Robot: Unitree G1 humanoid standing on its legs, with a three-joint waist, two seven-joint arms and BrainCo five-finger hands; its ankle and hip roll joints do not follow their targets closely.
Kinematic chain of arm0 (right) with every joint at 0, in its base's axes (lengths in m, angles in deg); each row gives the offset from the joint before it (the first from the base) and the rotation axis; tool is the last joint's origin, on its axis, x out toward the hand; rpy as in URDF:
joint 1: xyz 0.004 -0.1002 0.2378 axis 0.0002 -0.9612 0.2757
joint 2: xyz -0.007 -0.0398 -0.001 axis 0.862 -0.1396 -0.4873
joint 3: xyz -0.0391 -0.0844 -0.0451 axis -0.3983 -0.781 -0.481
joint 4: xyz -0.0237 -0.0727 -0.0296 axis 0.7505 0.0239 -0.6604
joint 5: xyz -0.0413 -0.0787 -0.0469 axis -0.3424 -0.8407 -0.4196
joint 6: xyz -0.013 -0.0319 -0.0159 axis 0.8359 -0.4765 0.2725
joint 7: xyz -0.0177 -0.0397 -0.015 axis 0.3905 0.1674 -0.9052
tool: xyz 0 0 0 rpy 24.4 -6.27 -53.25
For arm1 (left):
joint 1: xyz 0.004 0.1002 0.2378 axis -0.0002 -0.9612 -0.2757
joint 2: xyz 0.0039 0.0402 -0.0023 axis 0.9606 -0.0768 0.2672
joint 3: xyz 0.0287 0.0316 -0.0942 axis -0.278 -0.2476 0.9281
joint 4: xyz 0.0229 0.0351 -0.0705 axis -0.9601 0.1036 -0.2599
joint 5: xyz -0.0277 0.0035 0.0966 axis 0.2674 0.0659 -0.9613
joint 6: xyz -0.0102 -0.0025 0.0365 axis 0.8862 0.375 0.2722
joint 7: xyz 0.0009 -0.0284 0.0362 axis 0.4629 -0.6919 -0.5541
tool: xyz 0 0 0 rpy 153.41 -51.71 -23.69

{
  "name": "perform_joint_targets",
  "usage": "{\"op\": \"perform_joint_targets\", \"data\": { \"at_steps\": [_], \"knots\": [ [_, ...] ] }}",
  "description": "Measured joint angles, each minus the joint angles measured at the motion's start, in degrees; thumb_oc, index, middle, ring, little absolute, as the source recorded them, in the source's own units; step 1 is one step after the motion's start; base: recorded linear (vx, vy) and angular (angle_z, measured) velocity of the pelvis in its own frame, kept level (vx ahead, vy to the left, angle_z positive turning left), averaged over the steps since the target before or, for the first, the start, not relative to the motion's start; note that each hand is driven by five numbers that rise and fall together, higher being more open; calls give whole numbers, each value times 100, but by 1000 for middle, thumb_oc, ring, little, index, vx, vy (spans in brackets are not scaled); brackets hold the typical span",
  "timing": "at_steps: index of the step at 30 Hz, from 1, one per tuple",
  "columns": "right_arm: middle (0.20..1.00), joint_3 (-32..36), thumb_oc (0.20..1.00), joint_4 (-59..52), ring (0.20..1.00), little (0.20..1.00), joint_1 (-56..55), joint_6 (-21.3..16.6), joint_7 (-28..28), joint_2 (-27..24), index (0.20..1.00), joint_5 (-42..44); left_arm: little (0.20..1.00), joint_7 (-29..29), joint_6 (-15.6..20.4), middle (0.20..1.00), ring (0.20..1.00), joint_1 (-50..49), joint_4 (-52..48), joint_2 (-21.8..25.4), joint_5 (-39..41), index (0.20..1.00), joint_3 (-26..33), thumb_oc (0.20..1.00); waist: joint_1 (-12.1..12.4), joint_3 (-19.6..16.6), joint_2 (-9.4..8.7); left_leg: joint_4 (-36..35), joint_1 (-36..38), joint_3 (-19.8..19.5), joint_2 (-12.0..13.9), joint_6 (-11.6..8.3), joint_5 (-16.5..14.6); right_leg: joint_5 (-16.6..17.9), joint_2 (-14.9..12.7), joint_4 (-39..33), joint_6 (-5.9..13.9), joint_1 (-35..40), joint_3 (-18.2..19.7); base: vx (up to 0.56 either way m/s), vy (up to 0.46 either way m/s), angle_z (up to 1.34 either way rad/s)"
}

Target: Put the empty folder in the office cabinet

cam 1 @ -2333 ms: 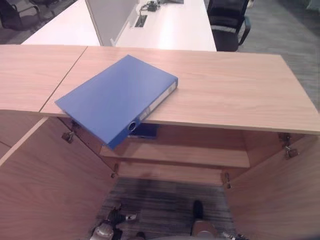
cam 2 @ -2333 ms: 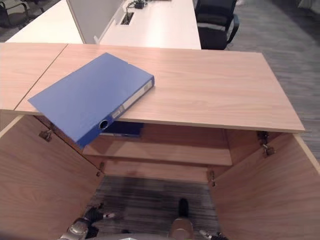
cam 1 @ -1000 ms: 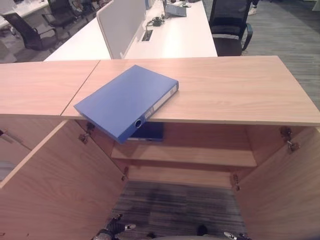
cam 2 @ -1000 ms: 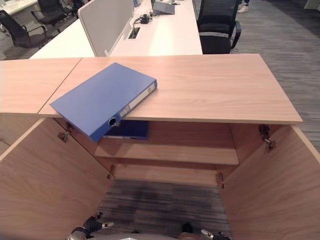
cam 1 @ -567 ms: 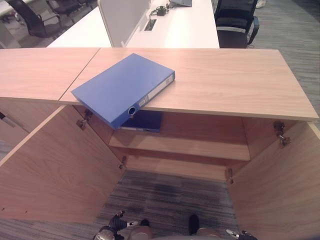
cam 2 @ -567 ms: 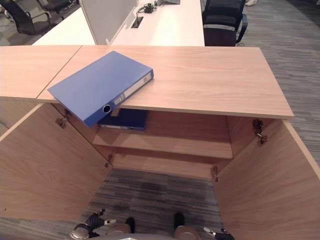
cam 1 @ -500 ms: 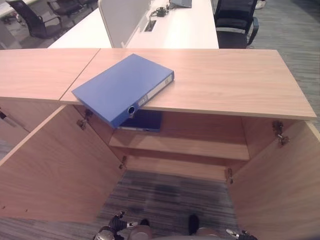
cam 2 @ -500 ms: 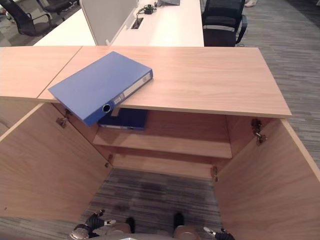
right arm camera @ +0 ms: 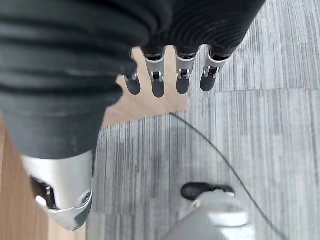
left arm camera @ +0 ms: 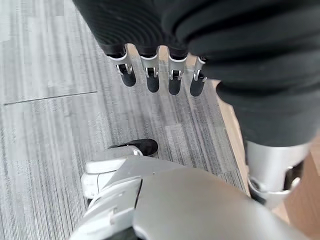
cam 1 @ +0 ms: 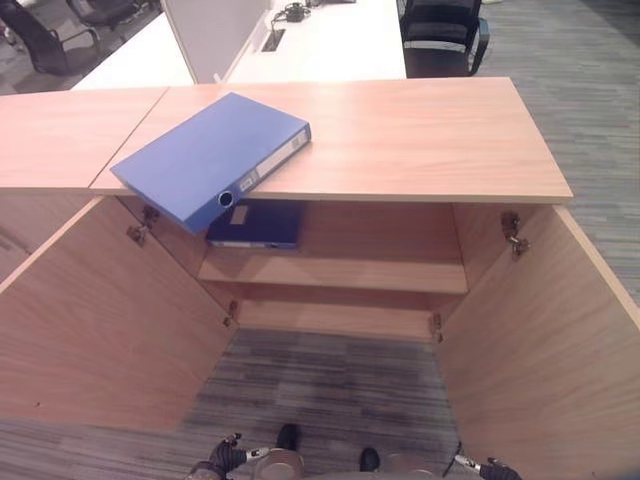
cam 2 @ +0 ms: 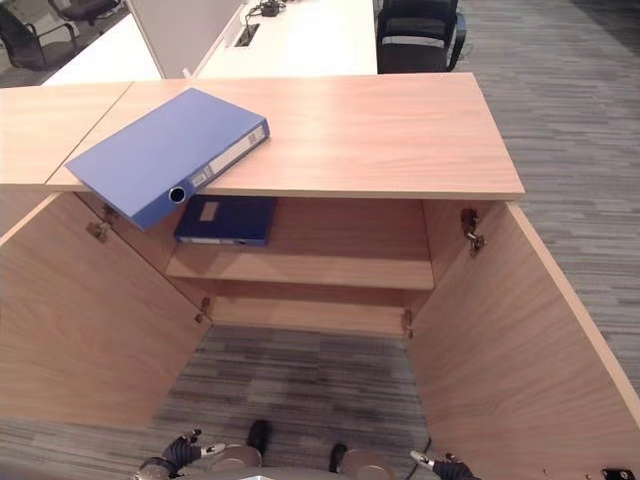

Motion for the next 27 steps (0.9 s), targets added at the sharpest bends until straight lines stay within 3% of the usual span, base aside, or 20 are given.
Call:
{"op": "perform_joint_targets", "data": {
  "at_steps": [2,3,8,11,18,27],
  "knots": [
    [1000,0,1000,-25,1000,1000,-9,2,1,-9,1000,1,1000,-1,-1,1000,1000,-2,3,-2,-1,1000,-2,1000,-74,-45,51,-83,69,71,4,38,125,42,6,-133,67,67,34,33,98,-14],
    [1000,-1,1000,-26,1000,1000,-17,5,2,-20,1000,1,1000,-1,0,1000,1000,-12,2,-9,-1,1000,1,1000,-69,-106,153,-90,99,104,17,-2,413,49,23,-169,123,56,124,33,98,-28],
    [1000,-15,1000,-40,1000,1000,-25,9,-12,425,1000,1,1000,26,-1,1000,1000,83,-2,251,0,1000,9,1000,-71,-288,-263,-113,62,352,-378,139,452,250,-389,-579,466,135,263,22,93,-20],
    [1000,-21,1000,-41,1000,1000,-36,5,-26,507,1000,1,1000,28,4,1000,1000,129,-38,267,-2,1000,6,1000,-66,-308,-256,-115,89,370,-491,218,445,325,-509,-741,578,203,264,37,82,0],
    [1000,-20,1000,-34,1000,1000,-184,23,-28,496,1000,-11,1000,19,-3,1000,1000,-104,-30,188,-6,1000,10,1000,-55,-392,-145,-162,72,454,-535,270,415,448,-557,-923,575,241,293,39,101,-4],
    [1000,-23,1000,-22,1000,1000,-100,24,-48,454,1000,-183,1000,5,-2,1000,1000,12,-22,208,-13,1000,6,1000,-22,-465,-297,-171,25,532,-619,428,384,445,-632,-695,618,64,387,27,119,-6]
  ]
}}
